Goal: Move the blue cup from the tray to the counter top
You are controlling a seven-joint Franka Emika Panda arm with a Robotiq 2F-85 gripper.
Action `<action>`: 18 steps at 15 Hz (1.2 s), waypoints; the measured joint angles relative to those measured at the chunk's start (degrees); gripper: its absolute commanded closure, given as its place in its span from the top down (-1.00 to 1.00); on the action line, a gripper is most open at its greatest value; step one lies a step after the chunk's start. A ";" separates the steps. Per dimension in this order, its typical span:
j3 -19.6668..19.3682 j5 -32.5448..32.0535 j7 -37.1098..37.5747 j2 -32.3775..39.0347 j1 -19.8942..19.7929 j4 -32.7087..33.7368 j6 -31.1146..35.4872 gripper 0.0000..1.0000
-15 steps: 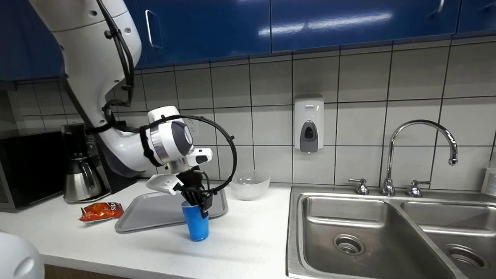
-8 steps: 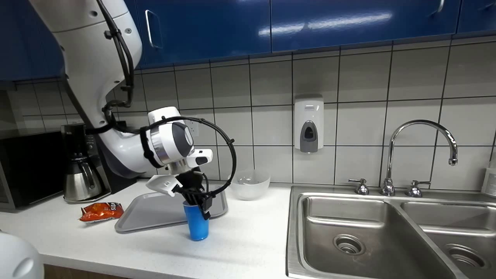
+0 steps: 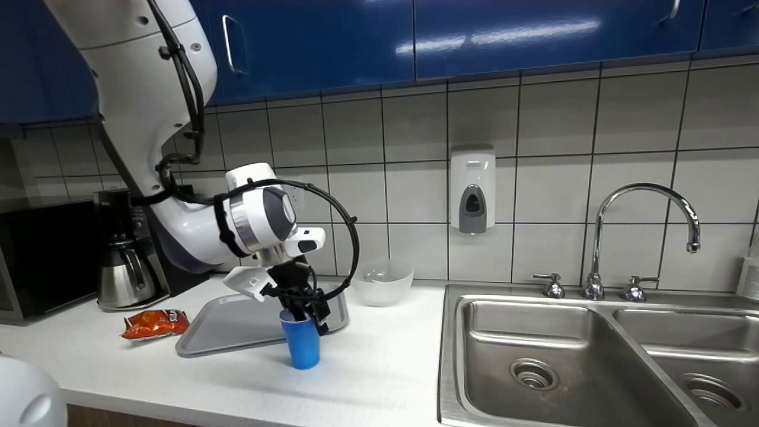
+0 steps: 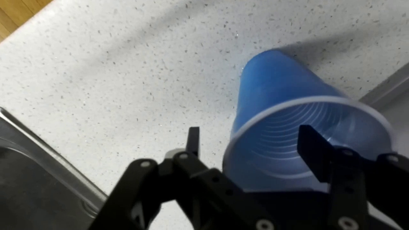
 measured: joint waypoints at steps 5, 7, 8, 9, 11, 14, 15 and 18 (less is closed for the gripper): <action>-0.06 -0.45 0.36 -1.31 -0.07 -0.03 0.25 1.00; -0.06 -1.11 0.90 -2.28 -0.11 -0.18 0.25 1.00; -0.05 -1.52 1.21 -2.87 -0.12 -0.33 0.25 1.00; -0.04 -2.02 1.54 -3.52 -0.15 -0.53 0.25 1.00; 0.13 -2.90 2.01 -4.99 -0.31 -1.10 0.25 1.00; 1.35 -3.53 2.13 -7.51 -1.22 -2.28 0.25 1.00; 1.92 -3.68 2.13 -8.37 -1.56 -2.69 0.25 1.00; 4.09 -3.77 2.13 -10.99 -2.61 -3.97 0.25 1.00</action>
